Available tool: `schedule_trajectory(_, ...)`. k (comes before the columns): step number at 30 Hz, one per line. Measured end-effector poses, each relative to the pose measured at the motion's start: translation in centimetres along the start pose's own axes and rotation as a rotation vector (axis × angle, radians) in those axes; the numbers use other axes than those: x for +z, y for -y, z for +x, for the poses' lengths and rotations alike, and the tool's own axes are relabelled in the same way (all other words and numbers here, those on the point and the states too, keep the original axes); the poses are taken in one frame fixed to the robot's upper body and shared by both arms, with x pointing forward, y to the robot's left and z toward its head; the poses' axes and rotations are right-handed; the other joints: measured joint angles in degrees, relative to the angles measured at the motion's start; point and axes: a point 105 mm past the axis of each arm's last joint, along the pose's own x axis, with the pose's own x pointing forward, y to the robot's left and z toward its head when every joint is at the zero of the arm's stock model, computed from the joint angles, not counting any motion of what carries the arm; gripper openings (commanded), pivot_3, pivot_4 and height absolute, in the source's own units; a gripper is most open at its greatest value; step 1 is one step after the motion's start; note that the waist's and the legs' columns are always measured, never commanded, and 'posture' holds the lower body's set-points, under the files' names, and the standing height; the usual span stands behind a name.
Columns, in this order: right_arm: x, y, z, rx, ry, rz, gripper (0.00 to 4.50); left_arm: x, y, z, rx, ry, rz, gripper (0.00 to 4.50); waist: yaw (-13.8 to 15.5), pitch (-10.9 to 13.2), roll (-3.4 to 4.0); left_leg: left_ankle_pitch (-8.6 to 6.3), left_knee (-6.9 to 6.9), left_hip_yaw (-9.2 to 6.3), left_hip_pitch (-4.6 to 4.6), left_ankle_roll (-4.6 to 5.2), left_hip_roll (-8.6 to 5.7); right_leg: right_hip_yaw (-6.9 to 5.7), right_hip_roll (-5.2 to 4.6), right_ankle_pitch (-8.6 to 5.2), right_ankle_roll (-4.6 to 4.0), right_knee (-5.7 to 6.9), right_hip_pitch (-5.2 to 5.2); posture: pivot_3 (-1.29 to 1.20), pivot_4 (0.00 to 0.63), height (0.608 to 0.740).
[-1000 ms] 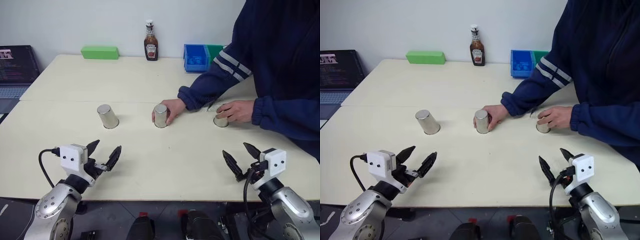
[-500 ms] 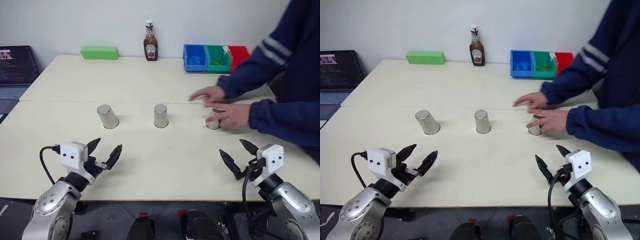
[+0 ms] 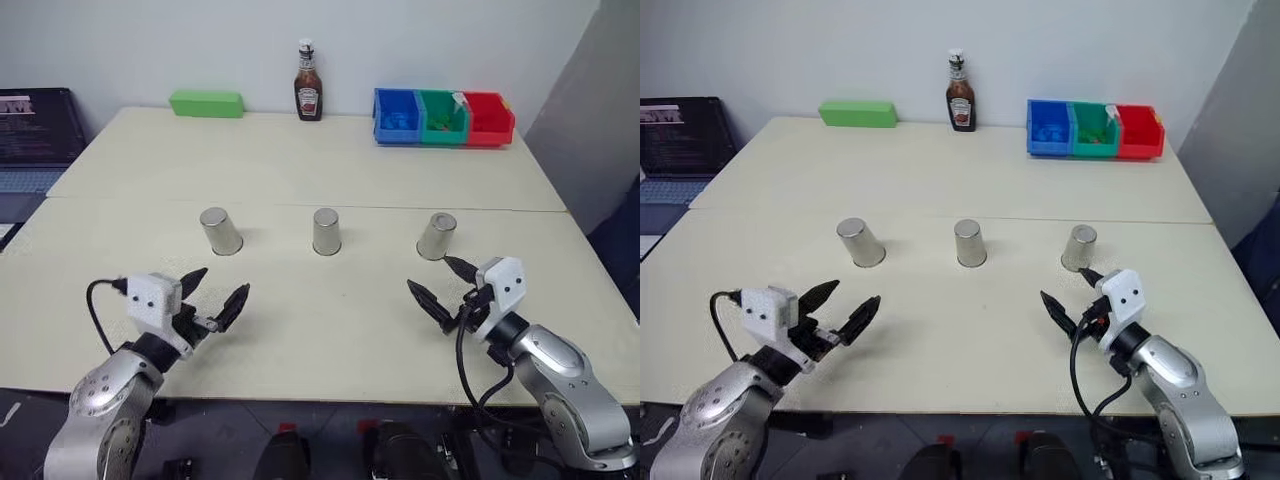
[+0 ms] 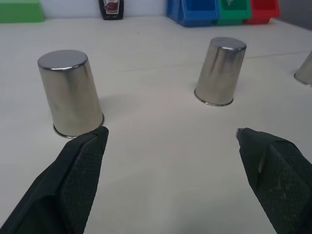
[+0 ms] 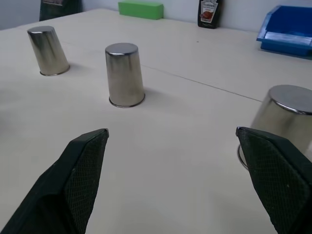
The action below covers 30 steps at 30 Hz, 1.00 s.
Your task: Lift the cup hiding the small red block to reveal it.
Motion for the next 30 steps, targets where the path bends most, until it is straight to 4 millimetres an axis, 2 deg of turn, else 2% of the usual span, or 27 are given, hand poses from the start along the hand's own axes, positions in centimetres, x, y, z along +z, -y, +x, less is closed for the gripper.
schedule_trajectory(3, 0.6, -0.7, 0.0, 0.047, 0.022, 0.021, 4.46, 0.7, 1.0, 1.7, -0.041, 0.019, 0.003, 4.5, 0.2, 0.0, 0.0, 0.0, 0.0, 0.05, 0.0, 0.0, -0.02, 0.05, -0.02, 0.02, 0.04, -0.01, 0.01, 0.0, 0.15, 0.74)
schedule_trajectory(8, 1.2, -1.3, -0.1, 0.089, 0.032, 0.025, 4.46, 0.1, 1.6, 4.2, -0.035, 0.02, -0.02, 4.5, 0.3, 0.0, 0.0, 0.0, 0.0, 0.01, 0.01, 0.0, 0.01, 0.01, 0.0, 0.02, 0.03, 0.02, 0.0, 0.0, 0.15, 0.74)
schedule_trajectory(11, 1.3, -1.5, 0.1, 0.104, 0.026, 0.04, 4.46, -0.1, 2.7, 7.3, -0.053, 0.039, -0.052, 4.5, 0.8, 0.0, -0.01, 0.01, 0.09, -0.06, 0.0, 0.0, -0.03, -0.07, 0.04, 0.03, 0.04, 0.05, 0.06, 0.0, 0.15, 0.74)
schedule_trajectory(15, 1.4, -1.7, 0.1, 0.107, 0.027, 0.046, 4.46, -0.1, 3.7, 10.1, -0.08, 0.055, -0.063, 4.5, 0.7, 0.0, -0.02, 0.01, 0.09, -0.01, -0.04, 0.0, -0.07, -0.01, 0.03, 0.06, 0.08, 0.0, 0.06, 0.0, 0.15, 0.74)
schedule_trajectory(22, 1.5, -1.3, -0.3, 0.076, 0.024, 0.051, 4.46, -0.7, 4.8, 13.6, -0.12, 0.043, -0.048, 4.5, 0.6, 0.0, -0.02, 0.01, 0.07, -0.02, -0.06, 0.0, -0.06, -0.01, 0.02, 0.07, 0.07, -0.02, 0.05, 0.0, 0.15, 0.74)
schedule_trajectory(30, 1.0, -1.1, -1.0, 0.056, 0.016, 0.057, 4.46, -1.6, 6.4, 16.0, -0.148, 0.039, -0.061, 4.5, 0.6, 0.0, -0.03, 0.01, 0.09, -0.01, -0.06, 0.0, -0.09, -0.01, 0.02, 0.06, 0.08, 0.0, 0.05, 0.0, 0.15, 0.74)
